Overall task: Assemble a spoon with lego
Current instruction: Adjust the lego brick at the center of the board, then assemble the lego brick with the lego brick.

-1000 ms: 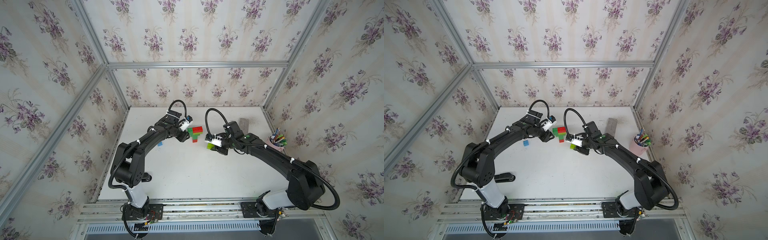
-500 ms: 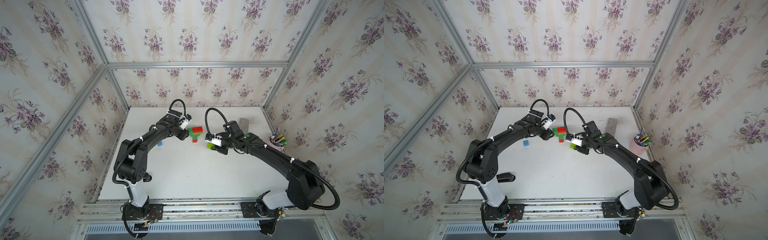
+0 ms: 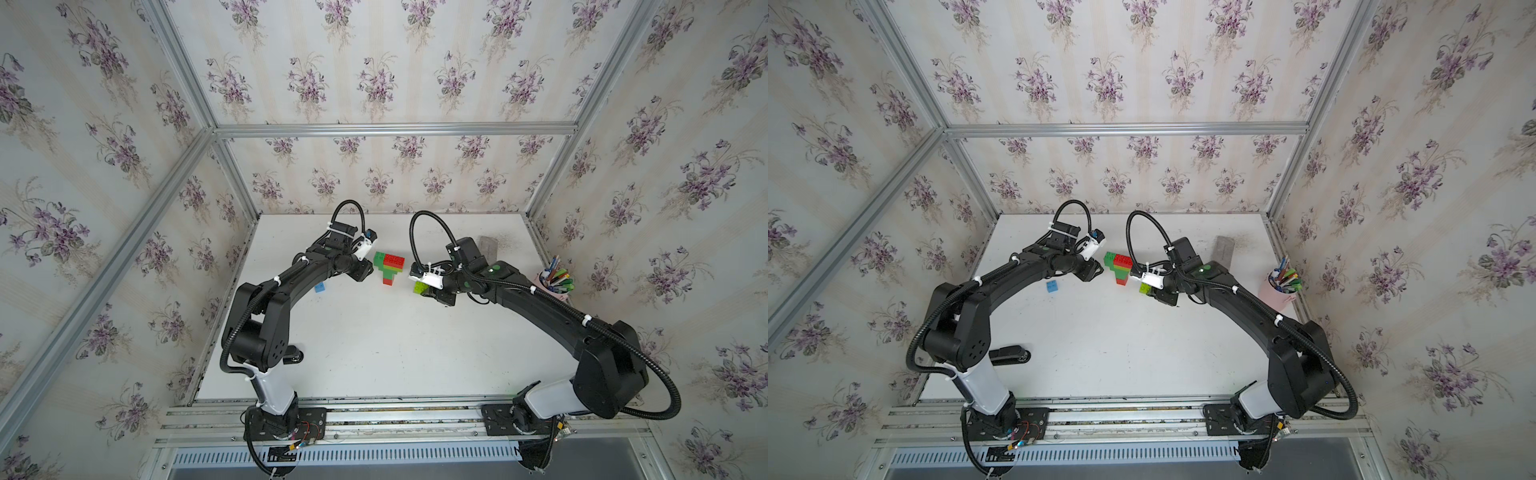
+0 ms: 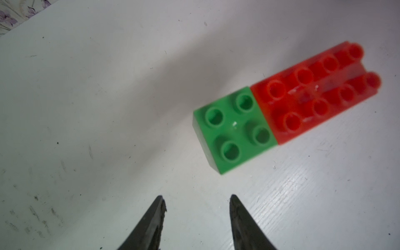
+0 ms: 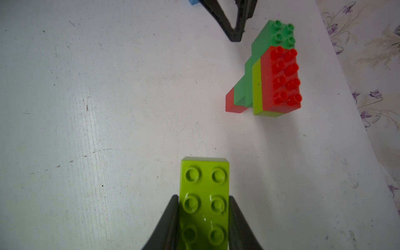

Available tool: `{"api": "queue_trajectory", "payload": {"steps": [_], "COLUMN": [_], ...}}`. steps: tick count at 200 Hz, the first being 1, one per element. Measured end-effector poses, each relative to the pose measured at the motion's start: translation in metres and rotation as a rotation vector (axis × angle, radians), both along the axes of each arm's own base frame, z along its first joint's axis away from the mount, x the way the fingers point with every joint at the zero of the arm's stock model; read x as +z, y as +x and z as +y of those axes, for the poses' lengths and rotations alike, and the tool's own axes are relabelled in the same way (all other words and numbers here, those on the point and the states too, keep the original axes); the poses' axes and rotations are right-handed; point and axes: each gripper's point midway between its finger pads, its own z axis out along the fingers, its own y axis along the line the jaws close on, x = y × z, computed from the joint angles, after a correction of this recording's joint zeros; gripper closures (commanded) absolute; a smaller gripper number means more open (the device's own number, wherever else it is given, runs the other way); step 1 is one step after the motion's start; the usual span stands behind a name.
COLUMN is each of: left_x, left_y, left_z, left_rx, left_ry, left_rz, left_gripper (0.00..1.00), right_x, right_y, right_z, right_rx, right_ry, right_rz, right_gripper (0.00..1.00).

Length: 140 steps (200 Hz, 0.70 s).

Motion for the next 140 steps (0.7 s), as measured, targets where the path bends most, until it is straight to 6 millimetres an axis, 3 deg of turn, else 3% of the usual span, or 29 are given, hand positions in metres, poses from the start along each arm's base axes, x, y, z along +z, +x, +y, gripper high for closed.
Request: {"api": "queue_trajectory", "payload": {"steps": [34,54,110,140], "left_x": [0.012,0.018,0.012,0.005], "left_y": [-0.032,-0.048,-0.070,-0.077], "left_z": [0.006,0.007,0.013,0.017], "left_rx": [-0.060,-0.092,-0.103,-0.096], "left_ry": [-0.017,-0.033,-0.039,-0.027], "left_rz": [-0.053,-0.093,-0.112,-0.101], "left_gripper": [0.50,0.50,0.50,0.50], "right_x": [0.042,0.055,0.051,0.040], "right_y": [0.032,0.052,0.104,0.106], "right_z": [0.021,0.040,0.097,0.107], "right_rx": [-0.015,-0.031,-0.076,-0.089], "right_ry": [0.045,0.046,-0.011,-0.040], "right_rz": [-0.027,-0.028,0.049,0.091], "right_gripper": [0.81,0.81,0.81,0.79]}}
